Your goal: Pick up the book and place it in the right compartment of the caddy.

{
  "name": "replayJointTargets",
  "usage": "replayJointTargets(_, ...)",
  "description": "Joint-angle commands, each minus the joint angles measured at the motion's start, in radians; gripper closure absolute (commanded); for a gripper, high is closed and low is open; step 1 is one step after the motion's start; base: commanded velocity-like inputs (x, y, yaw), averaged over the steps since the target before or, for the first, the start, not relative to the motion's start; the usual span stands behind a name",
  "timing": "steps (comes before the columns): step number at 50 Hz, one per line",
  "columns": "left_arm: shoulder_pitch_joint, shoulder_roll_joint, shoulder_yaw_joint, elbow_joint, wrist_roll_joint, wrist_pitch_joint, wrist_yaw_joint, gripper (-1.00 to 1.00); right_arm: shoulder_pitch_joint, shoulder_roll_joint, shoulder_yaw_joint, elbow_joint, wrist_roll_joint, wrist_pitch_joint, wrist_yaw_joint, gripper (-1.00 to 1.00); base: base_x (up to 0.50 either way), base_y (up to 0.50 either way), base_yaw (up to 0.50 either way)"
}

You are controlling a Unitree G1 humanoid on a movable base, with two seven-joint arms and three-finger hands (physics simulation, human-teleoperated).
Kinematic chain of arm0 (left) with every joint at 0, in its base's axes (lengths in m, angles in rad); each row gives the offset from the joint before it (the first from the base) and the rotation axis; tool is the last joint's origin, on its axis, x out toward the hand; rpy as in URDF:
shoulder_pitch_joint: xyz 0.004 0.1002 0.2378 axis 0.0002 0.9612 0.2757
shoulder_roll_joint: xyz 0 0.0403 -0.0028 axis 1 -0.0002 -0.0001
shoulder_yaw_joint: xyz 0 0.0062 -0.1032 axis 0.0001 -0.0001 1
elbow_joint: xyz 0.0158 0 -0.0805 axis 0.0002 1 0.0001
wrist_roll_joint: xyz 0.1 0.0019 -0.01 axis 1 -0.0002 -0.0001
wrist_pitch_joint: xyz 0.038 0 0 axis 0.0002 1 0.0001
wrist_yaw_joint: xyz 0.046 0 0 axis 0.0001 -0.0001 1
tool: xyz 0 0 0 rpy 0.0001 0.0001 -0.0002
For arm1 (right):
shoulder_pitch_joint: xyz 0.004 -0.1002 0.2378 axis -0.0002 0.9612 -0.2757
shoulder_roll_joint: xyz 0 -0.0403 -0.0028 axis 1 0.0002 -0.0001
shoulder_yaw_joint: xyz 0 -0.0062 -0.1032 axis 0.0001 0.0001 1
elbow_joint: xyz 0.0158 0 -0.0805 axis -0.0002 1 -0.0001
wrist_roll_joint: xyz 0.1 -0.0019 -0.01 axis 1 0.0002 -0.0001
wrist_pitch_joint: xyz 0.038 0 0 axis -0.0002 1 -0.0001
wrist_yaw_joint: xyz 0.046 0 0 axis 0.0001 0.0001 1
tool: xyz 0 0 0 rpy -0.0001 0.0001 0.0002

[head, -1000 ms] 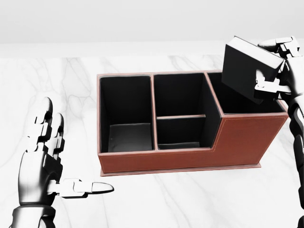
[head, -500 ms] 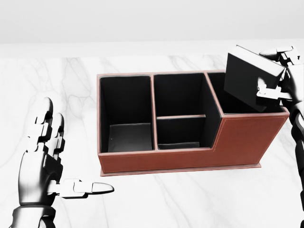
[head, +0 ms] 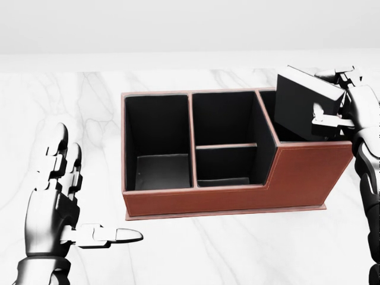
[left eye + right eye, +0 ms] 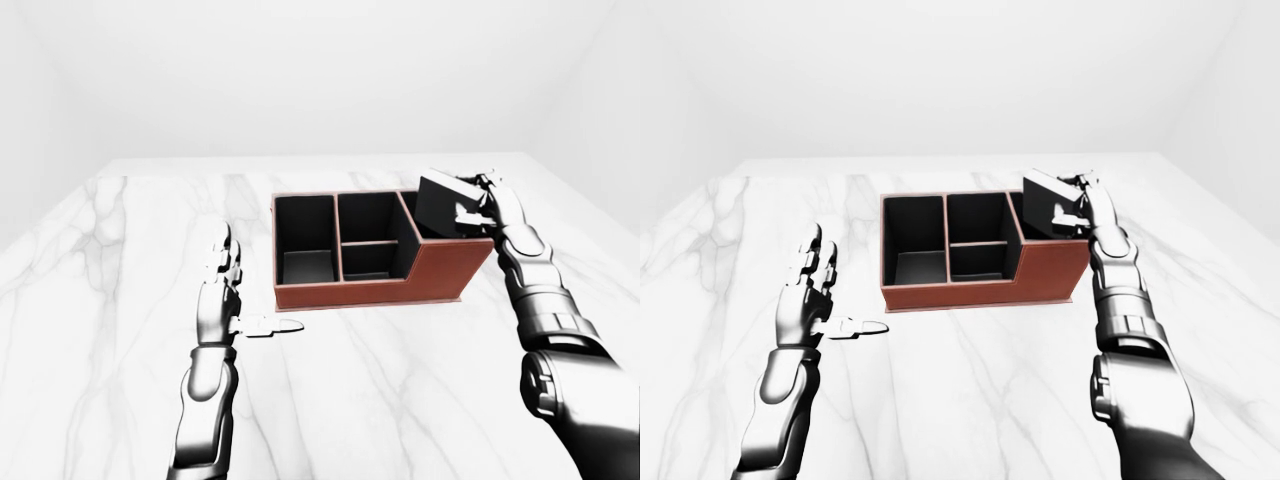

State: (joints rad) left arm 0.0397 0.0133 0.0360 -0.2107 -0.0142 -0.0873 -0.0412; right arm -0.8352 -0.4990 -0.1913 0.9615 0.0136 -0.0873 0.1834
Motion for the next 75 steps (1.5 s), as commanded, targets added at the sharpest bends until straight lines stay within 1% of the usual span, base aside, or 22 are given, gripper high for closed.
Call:
replayJointTargets(1, 0.001, 0.000, 0.002, 0.006, -0.021, 0.000, -0.014, -1.00, -0.029, 0.005, -0.024, 0.030, 0.052, 0.000, -0.017, 1.00, 0.00, 0.00, 0.00)
replayJointTargets(11, 0.004, -0.001, 0.000, -0.015, -0.020, 0.000, -0.013, -1.00, -0.022, 0.008, -0.023, 0.035, 0.052, 0.000, -0.019, 1.00, 0.00, 0.00, 0.00)
replayJointTargets(24, 0.002, -0.001, -0.001, 0.001, -0.019, 0.000, -0.014, -1.00, -0.025, 0.004, -0.024, 0.054, 0.052, 0.000, -0.017, 1.00, 0.00, 0.00, 0.00)
replayJointTargets(25, 0.002, -0.001, -0.001, -0.007, -0.020, 0.000, -0.013, -1.00, -0.024, 0.004, -0.026, 0.052, 0.057, 0.000, -0.012, 0.73, 0.00, 0.00, 0.00)
replayJointTargets(26, 0.003, -0.001, -0.001, -0.015, -0.020, 0.000, -0.013, -1.00, -0.023, 0.004, -0.026, 0.049, 0.057, 0.000, -0.014, -0.81, 0.00, 0.00, 0.00)
replayJointTargets(27, 0.005, -0.001, -0.002, -0.018, -0.020, 0.000, -0.013, -1.00, -0.022, 0.004, -0.026, 0.048, 0.057, 0.000, -0.019, -1.00, 0.00, 0.00, 0.00)
replayJointTargets(44, 0.009, -0.002, -0.002, -0.031, -0.020, 0.000, -0.014, -1.00, -0.015, 0.006, -0.025, 0.032, 0.055, 0.000, -0.024, -1.00, 0.00, 0.00, 0.00)
replayJointTargets(51, 0.005, -0.002, -0.002, -0.009, -0.019, 0.000, -0.015, -1.00, -0.039, -0.015, -0.041, -0.152, 0.086, 0.000, -0.008, -1.00, 0.00, 0.00, 0.00)
replayJointTargets(53, 0.004, -0.002, -0.002, -0.012, -0.018, 0.000, -0.013, -1.00, -0.062, -0.034, -0.049, -0.275, 0.108, 0.000, -0.005, -1.00, 0.00, 0.00, 0.00)
replayJointTargets(54, 0.004, -0.002, -0.002, -0.008, -0.018, 0.000, -0.014, -1.00, -0.068, -0.039, -0.050, -0.309, 0.109, 0.006, -0.007, -1.00, 0.00, 0.00, 0.00)
replayJointTargets(55, 0.004, -0.002, -0.002, -0.007, -0.018, 0.000, -0.014, -1.00, -0.076, -0.043, -0.054, -0.340, 0.116, 0.030, -0.007, -1.00, 0.00, 0.00, 0.00)
replayJointTargets(56, 0.004, -0.002, -0.002, -0.006, -0.018, 0.000, -0.014, -1.00, -0.091, -0.049, -0.059, -0.379, 0.131, 0.064, -0.005, -1.00, 0.00, 0.00, 0.00)
replayJointTargets(58, 0.002, -0.002, -0.002, -0.001, -0.018, 0.000, -0.014, -1.00, -0.117, -0.065, -0.061, -0.488, 0.147, 0.143, -0.005, -1.00, 0.00, 0.00, 0.00)
replayJointTargets(59, 0.002, -0.001, -0.002, -0.001, -0.018, 0.000, -0.014, -1.00, -0.123, -0.068, -0.062, -0.520, 0.151, 0.167, -0.006, -1.00, 0.00, 0.00, 0.00)
replayJointTargets(60, 0.003, -0.002, -0.002, -0.002, -0.019, 0.000, -0.014, -1.00, -0.133, -0.073, -0.062, -0.588, 0.161, 0.175, -0.006, -1.00, 0.00, 0.00, 0.00)
replayJointTargets(68, 0.004, -0.001, 0.000, -0.003, -0.021, 0.000, -0.016, -1.00, -0.211, -0.093, -0.070, -0.889, 0.222, 0.175, -0.011, -1.00, 0.00, 0.00, 0.00)
replayJointTargets(71, 0.005, -0.001, 0.000, -0.003, -0.022, 0.000, -0.016, -1.00, -0.262, -0.117, -0.083, -0.992, 0.268, 0.175, -0.038, -1.00, 0.00, 0.00, 0.00)
replayJointTargets(73, 0.004, 0.000, 0.000, -0.004, -0.022, 0.000, -0.017, -1.00, -0.283, -0.134, -0.082, -1.016, 0.286, 0.175, -0.049, -1.00, 0.00, 0.00, 0.00)
replayJointTargets(75, 0.004, -0.001, 0.001, -0.001, -0.022, 0.000, -0.017, -1.00, -0.339, -0.155, -0.087, -1.068, 0.331, 0.175, -0.069, -1.00, 0.00, 0.00, 0.00)
